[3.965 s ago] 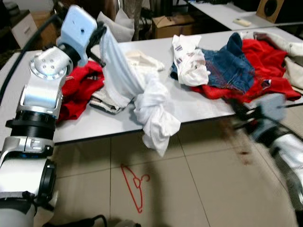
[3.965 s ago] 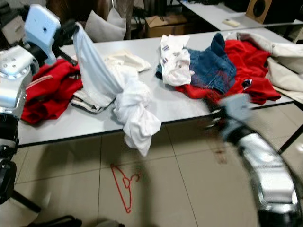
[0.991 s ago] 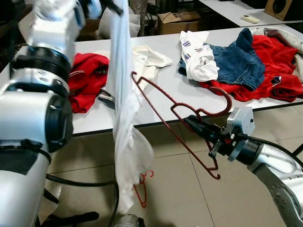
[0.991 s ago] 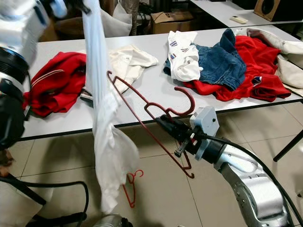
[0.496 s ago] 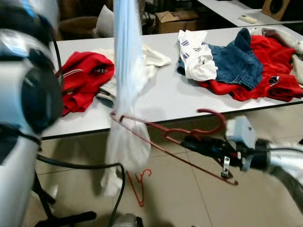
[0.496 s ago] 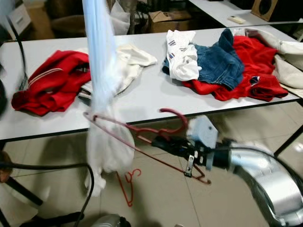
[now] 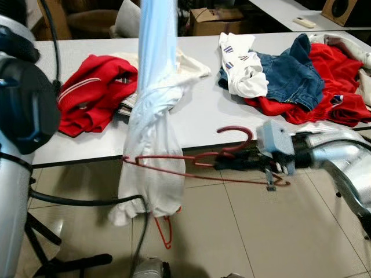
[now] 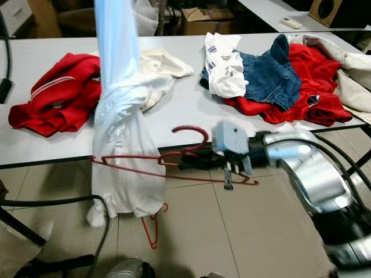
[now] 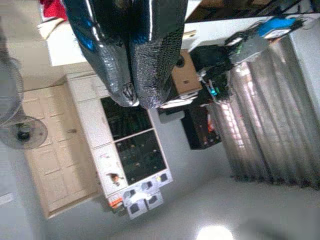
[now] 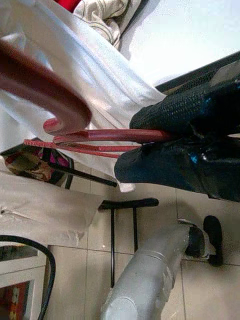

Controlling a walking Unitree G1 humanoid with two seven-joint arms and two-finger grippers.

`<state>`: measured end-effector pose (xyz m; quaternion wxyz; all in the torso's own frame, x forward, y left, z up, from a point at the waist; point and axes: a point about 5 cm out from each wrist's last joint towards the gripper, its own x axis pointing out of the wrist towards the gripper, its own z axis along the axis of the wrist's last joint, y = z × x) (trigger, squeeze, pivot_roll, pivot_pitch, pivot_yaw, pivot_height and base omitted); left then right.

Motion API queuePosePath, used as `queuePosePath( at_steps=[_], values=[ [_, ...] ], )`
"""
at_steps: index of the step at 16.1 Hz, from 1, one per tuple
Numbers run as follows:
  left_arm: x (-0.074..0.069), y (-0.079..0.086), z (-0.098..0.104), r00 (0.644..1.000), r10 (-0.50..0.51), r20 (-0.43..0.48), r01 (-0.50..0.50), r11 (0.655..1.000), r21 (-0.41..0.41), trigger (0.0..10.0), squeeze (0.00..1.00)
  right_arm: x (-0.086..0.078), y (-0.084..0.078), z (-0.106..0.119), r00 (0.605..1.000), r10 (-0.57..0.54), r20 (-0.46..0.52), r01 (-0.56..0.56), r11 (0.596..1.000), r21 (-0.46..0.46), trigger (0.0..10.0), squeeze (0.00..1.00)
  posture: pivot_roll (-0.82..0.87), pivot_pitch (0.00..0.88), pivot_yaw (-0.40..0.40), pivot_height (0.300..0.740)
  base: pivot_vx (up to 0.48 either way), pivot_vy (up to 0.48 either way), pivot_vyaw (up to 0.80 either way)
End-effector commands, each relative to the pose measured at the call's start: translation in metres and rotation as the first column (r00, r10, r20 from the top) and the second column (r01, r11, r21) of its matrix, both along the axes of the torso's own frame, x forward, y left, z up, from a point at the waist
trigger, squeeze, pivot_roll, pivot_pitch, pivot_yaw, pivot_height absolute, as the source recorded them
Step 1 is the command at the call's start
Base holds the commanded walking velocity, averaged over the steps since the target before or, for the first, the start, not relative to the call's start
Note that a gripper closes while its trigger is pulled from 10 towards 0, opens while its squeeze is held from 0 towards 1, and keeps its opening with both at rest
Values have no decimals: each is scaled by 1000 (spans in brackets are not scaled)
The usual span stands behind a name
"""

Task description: Hang hanger

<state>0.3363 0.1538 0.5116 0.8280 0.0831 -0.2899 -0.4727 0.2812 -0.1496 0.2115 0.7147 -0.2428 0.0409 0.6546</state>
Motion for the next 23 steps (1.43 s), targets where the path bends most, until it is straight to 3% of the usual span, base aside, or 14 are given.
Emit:
queuePosePath(
  at_steps=[1,5,6,7,9,11,13,14,15,16,17,19,20,23],
  values=[
    [-13,-3,15,998,-39,51,39,999,-2,0,0,5,4,4,999,29,12,-29,1000,-4,10000,0,-44,0,-21,710,0,0,0],
    [-15,-6,16,997,-64,51,65,998,-23,0,0,63,7,31,956,-212,205,197,976,87,10000,0,-46,0,-14,710,0,0,0],
    [-18,-6,20,995,-71,70,75,996,-49,0,0,90,2,56,869,-397,294,354,916,189,10000,0,-44,0,-14,710,0,0,0],
    [-22,-4,29,992,-47,117,60,992,-107,0,0,109,-10,85,717,-570,401,501,821,273,10000,0,-44,0,-14,710,0,0,0],
    [-26,3,41,985,25,172,11,978,-207,0,0,117,-25,121,536,-706,462,567,707,422,10000,0,-40,0,-19,710,0,0,0],
    [-25,17,49,959,205,194,-134,937,-324,0,0,118,-40,152,404,-792,457,560,609,561,10000,0,-34,0,-26,710,0,0,0],
    [-19,26,46,925,327,192,-249,905,-344,0,0,120,-43,151,396,-802,447,568,597,567,10000,0,-34,0,-26,710,0,0,0],
    [7,31,15,878,458,136,-409,868,-281,0,0,126,-40,115,466,-773,430,616,633,470,10000,0,-38,0,-23,710,0,0,0],
    [7,31,15,878,458,136,-409,868,-281,0,0,126,-40,115,466,-773,430,616,633,470,10000,0,-38,0,-23,710,0,0,0],
    [41,31,-36,839,544,-3,-534,822,-198,0,0,128,-35,65,560,-735,382,653,676,341,10000,0,-38,0,-21,710,0,0,0],
    [74,31,-112,715,677,-174,-693,719,-52,0,0,120,-27,10,676,-686,269,648,728,226,10000,0,-43,0,-20,710,0,0,0],
    [84,30,-152,638,721,-270,-742,670,37,0,0,115,-24,-12,712,-675,194,647,738,192,10000,0,-47,0,-19,710,0,0,0],
    [91,23,-198,564,745,-356,-755,640,142,0,0,104,-14,-36,798,-599,72,581,795,173,10000,0,-65,0,-10,710,0,0,0],
    [93,20,-231,470,746,-472,-793,591,144,0,0,75,4,-56,934,-356,-23,353,915,194,10000,0,-101,0,14,710,0,0,0]
  ],
)
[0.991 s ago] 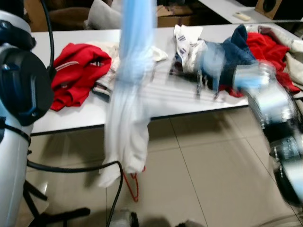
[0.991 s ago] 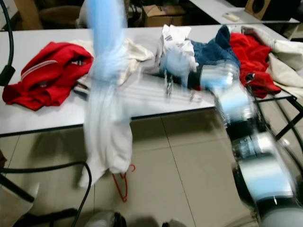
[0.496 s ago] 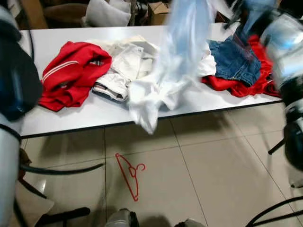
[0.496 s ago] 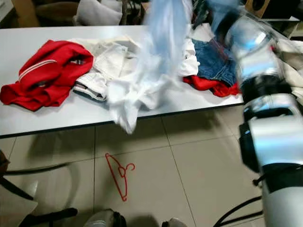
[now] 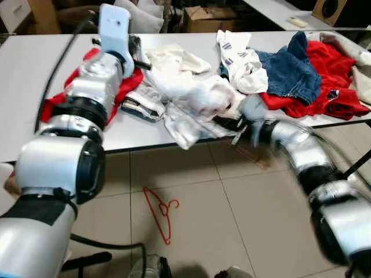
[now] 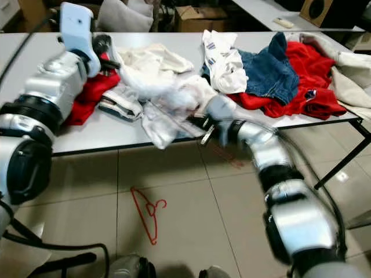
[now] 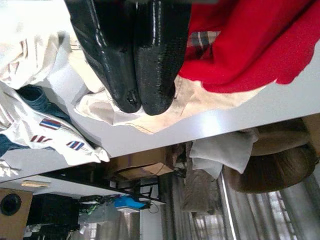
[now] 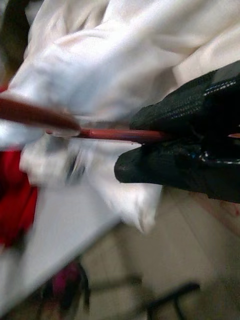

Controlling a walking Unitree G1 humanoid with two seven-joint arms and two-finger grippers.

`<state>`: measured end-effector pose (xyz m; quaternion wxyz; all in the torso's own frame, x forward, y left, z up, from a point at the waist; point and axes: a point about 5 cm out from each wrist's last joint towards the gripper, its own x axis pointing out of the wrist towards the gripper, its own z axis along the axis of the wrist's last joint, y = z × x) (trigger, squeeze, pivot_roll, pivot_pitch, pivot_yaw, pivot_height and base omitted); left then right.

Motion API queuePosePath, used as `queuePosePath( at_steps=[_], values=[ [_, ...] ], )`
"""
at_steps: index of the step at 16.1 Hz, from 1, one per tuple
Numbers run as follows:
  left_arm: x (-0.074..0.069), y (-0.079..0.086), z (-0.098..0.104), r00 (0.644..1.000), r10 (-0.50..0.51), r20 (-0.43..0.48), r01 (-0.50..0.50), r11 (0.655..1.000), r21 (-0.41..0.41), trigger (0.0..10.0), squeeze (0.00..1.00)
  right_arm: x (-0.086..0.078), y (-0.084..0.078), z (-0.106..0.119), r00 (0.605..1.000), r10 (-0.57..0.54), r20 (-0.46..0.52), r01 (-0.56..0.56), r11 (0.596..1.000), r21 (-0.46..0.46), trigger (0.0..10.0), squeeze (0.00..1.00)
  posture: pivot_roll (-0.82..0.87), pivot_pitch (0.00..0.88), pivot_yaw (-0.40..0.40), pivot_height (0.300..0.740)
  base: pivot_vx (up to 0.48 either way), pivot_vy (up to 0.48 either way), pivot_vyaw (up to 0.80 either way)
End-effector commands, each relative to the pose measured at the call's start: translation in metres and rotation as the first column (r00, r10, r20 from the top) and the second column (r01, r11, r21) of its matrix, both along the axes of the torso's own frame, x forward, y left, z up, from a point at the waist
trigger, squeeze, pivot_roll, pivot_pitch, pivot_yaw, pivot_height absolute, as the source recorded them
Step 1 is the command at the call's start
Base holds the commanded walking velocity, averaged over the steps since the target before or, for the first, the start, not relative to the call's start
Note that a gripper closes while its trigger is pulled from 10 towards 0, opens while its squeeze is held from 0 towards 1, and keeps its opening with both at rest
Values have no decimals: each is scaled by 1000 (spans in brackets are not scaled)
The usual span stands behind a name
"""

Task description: Hang hanger

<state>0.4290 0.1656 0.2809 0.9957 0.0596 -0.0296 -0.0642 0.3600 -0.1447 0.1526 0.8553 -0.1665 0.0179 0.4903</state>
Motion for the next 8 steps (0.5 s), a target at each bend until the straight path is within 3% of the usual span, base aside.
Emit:
queuePosePath(
  at_steps=[1,3,5,6,7,8],
  values=[
    [0,9,-1,998,69,-8,-69,996,-54,0,0,-10,0,2,997,82,-1,-82,997,7,10000,0,-101,0,14,710,0,0,0],
    [0,15,1,991,132,-6,-132,986,-104,0,0,-19,-6,9,996,89,23,-90,995,40,10000,0,-115,0,28,710,0,0,0],
    [-1,25,-5,975,219,-30,-220,972,-82,0,0,-28,-21,27,996,37,83,-45,994,101,10000,0,-126,0,41,710,0,0,0],
    [-1,25,-11,974,220,-53,-223,973,-53,4784,0,-31,-25,33,994,19,107,-30,994,106,10000,0,-128,0,42,710,0,0,0],
    [-2,19,-20,983,158,-92,-163,985,-52,10000,525,-35,-29,43,991,0,131,-16,993,117,10000,0,-130,0,43,710,0,0,0],
    [-2,13,-27,989,71,-128,-82,993,-87,10000,1000,-40,-33,52,989,-11,147,-8,992,128,10000,0,-140,0,47,710,0,0,0]
  ],
)
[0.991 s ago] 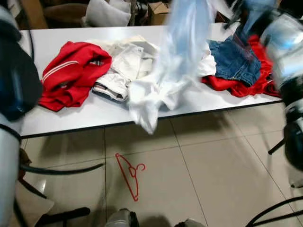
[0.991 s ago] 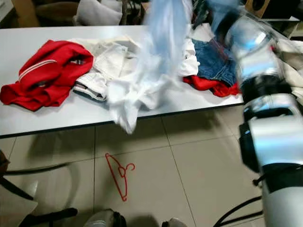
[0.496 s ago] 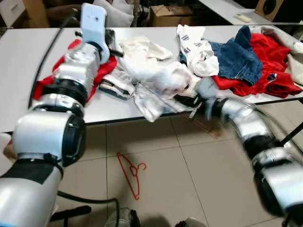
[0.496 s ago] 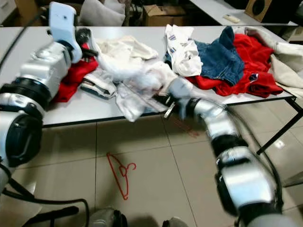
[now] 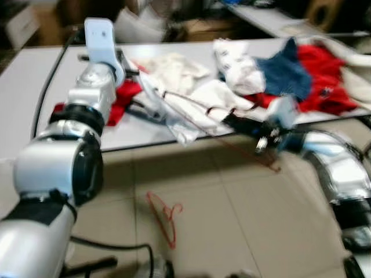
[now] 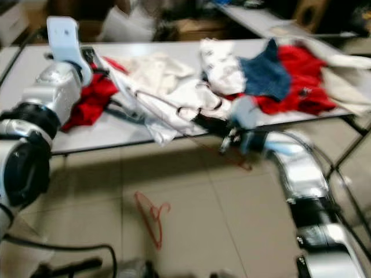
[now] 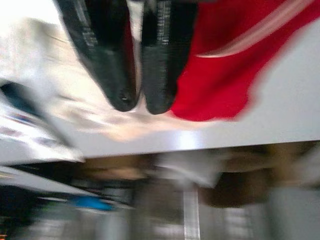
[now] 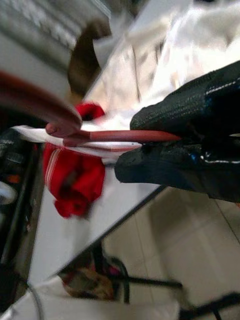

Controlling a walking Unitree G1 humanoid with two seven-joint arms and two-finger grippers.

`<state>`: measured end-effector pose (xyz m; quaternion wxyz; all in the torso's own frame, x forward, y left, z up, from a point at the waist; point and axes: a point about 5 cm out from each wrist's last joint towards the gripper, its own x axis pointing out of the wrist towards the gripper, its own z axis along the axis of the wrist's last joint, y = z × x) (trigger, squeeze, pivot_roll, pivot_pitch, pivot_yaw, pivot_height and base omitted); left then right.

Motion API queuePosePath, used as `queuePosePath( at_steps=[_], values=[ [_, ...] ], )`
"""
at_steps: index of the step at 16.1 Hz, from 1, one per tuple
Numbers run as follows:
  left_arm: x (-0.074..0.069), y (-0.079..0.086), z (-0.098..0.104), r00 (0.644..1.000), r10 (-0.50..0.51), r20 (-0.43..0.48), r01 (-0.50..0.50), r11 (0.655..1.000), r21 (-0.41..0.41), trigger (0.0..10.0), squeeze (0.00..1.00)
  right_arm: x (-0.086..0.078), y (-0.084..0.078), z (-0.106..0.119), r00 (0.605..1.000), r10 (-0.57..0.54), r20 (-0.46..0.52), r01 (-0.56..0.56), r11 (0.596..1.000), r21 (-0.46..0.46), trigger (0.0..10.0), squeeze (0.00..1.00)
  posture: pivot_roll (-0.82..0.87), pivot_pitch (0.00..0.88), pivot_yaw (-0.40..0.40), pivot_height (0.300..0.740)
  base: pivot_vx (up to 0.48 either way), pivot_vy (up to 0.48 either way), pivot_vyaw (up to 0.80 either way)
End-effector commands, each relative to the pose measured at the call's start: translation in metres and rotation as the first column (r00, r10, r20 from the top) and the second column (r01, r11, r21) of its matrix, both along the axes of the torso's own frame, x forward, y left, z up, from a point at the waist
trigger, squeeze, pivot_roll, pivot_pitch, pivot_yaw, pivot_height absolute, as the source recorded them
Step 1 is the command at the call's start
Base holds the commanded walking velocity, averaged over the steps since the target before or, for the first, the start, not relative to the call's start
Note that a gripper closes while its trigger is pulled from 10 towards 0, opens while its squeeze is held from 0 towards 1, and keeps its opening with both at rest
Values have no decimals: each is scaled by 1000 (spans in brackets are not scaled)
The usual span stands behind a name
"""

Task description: Hang hanger

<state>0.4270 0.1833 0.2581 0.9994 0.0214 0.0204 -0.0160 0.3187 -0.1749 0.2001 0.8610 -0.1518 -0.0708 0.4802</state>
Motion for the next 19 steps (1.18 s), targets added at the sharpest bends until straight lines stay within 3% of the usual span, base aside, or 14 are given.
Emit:
queuePosePath(
  at_steps=[1,2,4,5,7,9,10,11,12,13,14,15,18,19],
  values=[
    [-1,-9,-10,996,-75,-46,76,997,22,10000,1000,-5,-4,14,1000,-10,28,10,1000,19,10000,0,-140,0,47,710,0,0,0],
    [-1,-9,-12,996,-77,-53,80,996,47,10000,1000,-8,-5,18,999,-12,30,12,1000,19,10000,0,-146,0,48,710,0,0,0],
    [-4,-5,-25,988,-103,-119,128,964,234,10000,1000,-15,-13,26,997,-76,20,75,997,30,10000,0,-156,0,49,710,0,0,0],
    [-5,-1,-31,978,-117,-173,169,930,328,10000,1000,-16,-16,25,994,-106,8,106,994,26,10000,0,-156,0,47,710,0,0,0],
    [-9,11,-36,951,-132,-281,267,808,524,10000,1000,-20,-22,24,989,-148,-3,148,989,27,10000,0,-152,0,42,710,0,0,0],
    [-10,20,-25,946,-196,-256,296,843,449,10000,1000,-26,-23,29,984,-178,-14,179,981,70,10000,0,-152,0,43,710,0,0,0],
    [-10,19,-17,942,-274,-192,324,892,315,10000,1000,-29,-25,32,977,-212,-13,212,972,98,10000,0,-140,0,40,710,0,0,0],
    [-10,18,-12,940,-310,-141,336,912,237,10000,1000,-31,-25,33,974,-227,-16,227,967,113,10000,0,-132,0,36,710,0,0,0],
    [-12,19,-6,930,-367,-33,368,929,39,10000,1000,-38,-24,35,963,-267,-48,271,946,176,10000,0,-124,0,32,710,0,0,0],
    [-13,21,-7,931,-366,-19,366,931,16,10000,976,-39,-24,35,959,-279,-56,285,940,188,10000,0,-124,0,32,710,0,0,0],
    [-13,22,-9,930,-368,-3,368,930,-16,10000,639,-41,-23,34,952,-297,-75,306,930,204,10000,0,-126,0,32,710,0,0,0],
    [-19,21,-14,921,-376,103,385,918,-94,10000,0,-45,-19,23,921,-366,-131,387,898,211,10000,0,-127,0,27,710,0,0,0],
    [-59,14,-53,931,-304,202,326,941,-88,10000,0,-56,-6,-4,864,-454,-220,495,847,195,10000,0,-118,0,3,710,0,0,0],
    [-86,3,-75,935,-294,199,314,946,-83,10000,0,-59,-6,-18,813,-532,-238,569,811,132,10000,0,-109,0,-18,710,0,0,0]
  ],
)
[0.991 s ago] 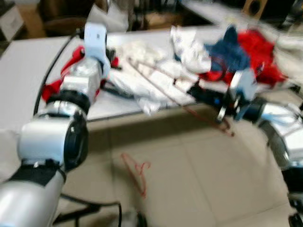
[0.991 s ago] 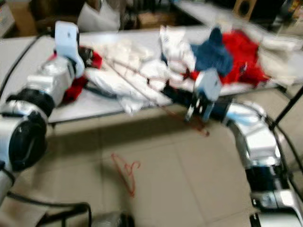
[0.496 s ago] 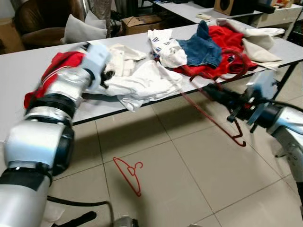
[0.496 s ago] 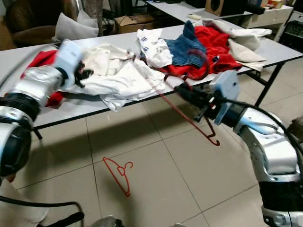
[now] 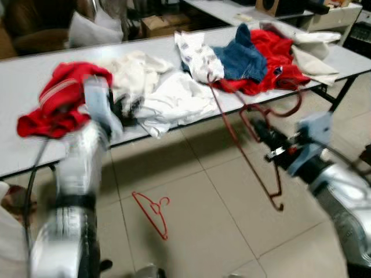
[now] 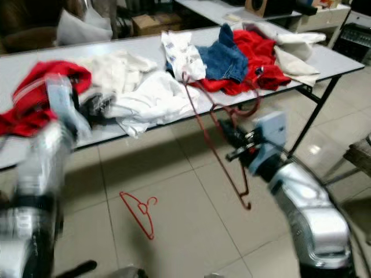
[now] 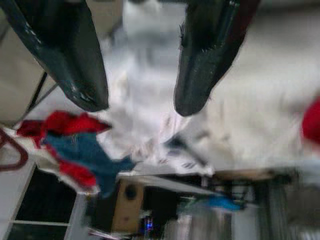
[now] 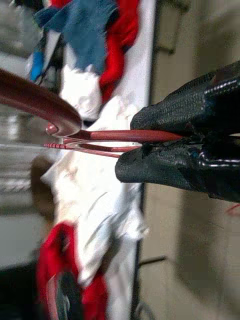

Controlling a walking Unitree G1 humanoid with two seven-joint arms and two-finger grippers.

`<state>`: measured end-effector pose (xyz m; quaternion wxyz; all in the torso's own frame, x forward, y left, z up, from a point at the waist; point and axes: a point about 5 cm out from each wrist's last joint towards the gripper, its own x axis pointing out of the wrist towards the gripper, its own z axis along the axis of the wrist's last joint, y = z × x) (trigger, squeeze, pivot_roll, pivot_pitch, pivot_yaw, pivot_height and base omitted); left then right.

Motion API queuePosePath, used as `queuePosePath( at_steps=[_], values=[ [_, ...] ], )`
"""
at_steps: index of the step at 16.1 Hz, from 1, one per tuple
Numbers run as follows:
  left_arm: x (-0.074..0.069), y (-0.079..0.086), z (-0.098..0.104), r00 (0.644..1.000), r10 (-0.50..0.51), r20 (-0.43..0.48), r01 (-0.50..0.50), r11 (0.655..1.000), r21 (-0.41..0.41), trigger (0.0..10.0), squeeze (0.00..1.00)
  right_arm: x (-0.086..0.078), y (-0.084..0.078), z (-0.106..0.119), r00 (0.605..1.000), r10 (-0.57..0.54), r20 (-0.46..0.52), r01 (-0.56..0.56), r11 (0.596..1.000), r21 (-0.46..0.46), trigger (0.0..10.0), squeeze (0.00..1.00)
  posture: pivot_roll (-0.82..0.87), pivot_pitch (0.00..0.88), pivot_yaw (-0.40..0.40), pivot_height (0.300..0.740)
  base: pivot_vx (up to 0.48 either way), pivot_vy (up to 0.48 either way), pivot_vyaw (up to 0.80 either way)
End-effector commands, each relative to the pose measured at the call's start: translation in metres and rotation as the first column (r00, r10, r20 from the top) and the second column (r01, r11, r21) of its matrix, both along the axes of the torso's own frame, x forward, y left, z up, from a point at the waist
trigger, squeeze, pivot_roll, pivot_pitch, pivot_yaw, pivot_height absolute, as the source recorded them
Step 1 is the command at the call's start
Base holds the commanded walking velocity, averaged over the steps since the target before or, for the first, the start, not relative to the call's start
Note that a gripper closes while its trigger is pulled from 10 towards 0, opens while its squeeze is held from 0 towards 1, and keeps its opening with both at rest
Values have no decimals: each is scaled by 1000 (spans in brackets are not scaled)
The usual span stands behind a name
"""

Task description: Hang hanger

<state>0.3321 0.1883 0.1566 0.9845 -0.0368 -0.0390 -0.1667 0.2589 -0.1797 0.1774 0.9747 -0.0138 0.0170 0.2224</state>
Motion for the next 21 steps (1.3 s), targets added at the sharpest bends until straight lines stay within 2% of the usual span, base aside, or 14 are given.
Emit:
queuePosePath(
  at_steps=[1,2,4,6,7,9,10,15,18,21],
  values=[
    [-21,-18,8,996,-30,81,24,997,73,10000,0,-5,1,-7,998,-54,-31,53,998,-18,10000,0,-98,0,-39,710,0,0,0],
    [-28,-22,3,996,-42,79,35,995,88,10000,0,-6,2,-9,998,-58,-39,57,998,-15,10000,0,-98,0,-39,710,0,0,0],
    [-59,-41,-17,999,-46,22,41,987,158,10000,0,-10,5,-20,984,-176,-36,175,984,-30,10000,0,-97,0,-69,710,291,0,0],
    [-69,-49,-24,999,-34,-21,37,985,167,10000,0,-11,7,-24,978,-203,-42,203,979,-17,10000,0,-96,0,-73,710,353,0,0],
    [-73,-52,-25,999,-20,-41,26,990,139,10000,0,-12,8,-25,977,-209,-47,210,978,17,10000,0,-96,0,-74,710,420,0,0],
    [-76,-53,-28,998,-15,-55,22,991,134,10000,0,-14,11,-27,981,-187,-52,188,982,13,10000,0,-100,0,-70,710,431,0,0],
    [-78,-53,-26,998,-9,-60,17,992,128,10000,0,-15,13,-28,982,-176,-60,179,983,40,10000,0,-100,0,-66,710,439,0,0],
    [-75,-51,-20,998,28,-62,-20,993,120,10000,0,-18,7,-28,978,-201,-47,203,978,41,10000,0,-103,0,-49,710,443,0,-721],
    [-75,-55,-19,998,1,-59,7,992,128,10000,0,-20,5,-30,975,-215,-50,217,975,43,10000,0,-103,0,-46,710,442,0,-754],
    [-74,-59,-17,999,-24,-49,31,988,153,10000,0,-21,6,-29,980,-193,-39,194,980,39,10000,0,-106,0,-39,710,440,0,0]
  ],
)
